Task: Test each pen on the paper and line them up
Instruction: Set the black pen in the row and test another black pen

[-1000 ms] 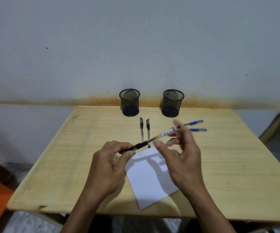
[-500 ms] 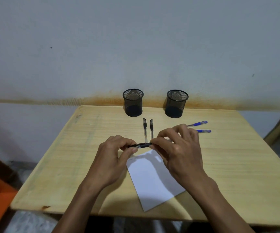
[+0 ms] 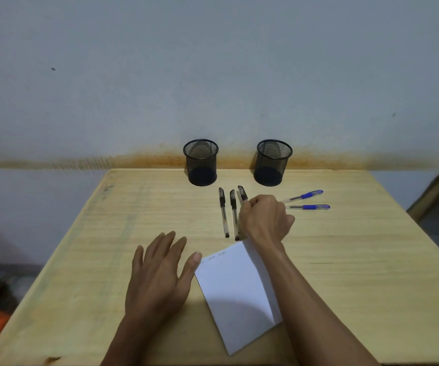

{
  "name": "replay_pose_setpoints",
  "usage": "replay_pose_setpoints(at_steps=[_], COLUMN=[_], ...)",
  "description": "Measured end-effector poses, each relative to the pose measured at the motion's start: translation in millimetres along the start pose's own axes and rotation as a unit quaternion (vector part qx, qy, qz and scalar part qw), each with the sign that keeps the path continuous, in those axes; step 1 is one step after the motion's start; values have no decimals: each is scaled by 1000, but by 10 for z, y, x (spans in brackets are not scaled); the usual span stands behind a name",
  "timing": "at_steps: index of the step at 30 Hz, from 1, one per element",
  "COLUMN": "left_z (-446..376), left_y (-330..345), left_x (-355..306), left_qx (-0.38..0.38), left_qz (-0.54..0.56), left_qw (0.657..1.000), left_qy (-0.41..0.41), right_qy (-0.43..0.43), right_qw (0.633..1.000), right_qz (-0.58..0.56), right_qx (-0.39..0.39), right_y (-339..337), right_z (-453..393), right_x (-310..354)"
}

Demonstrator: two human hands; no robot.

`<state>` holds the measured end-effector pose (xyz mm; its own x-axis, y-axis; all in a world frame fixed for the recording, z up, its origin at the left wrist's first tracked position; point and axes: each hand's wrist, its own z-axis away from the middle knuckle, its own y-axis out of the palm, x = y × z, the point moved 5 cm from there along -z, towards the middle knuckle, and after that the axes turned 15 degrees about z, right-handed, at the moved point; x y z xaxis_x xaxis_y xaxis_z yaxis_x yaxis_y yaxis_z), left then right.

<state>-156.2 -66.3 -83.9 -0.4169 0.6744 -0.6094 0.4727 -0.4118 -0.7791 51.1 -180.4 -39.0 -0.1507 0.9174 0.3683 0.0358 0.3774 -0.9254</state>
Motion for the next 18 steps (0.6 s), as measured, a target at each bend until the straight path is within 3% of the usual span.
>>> replay_pose_setpoints(at_steps=[11,18], left_z=[-38,-36], left_y=[61,63], left_x=[61,51], left_qx=[-20,-7], left_qz=[-27,-49], left_qw=[999,999], left_qy=[18,12], right_qy=[-9,-13], right_qw=[997,993], right_qz=[77,118], right_qx=[10,-19], right_y=[159,-213], right_z=[-103,-485], right_x=[18,-659])
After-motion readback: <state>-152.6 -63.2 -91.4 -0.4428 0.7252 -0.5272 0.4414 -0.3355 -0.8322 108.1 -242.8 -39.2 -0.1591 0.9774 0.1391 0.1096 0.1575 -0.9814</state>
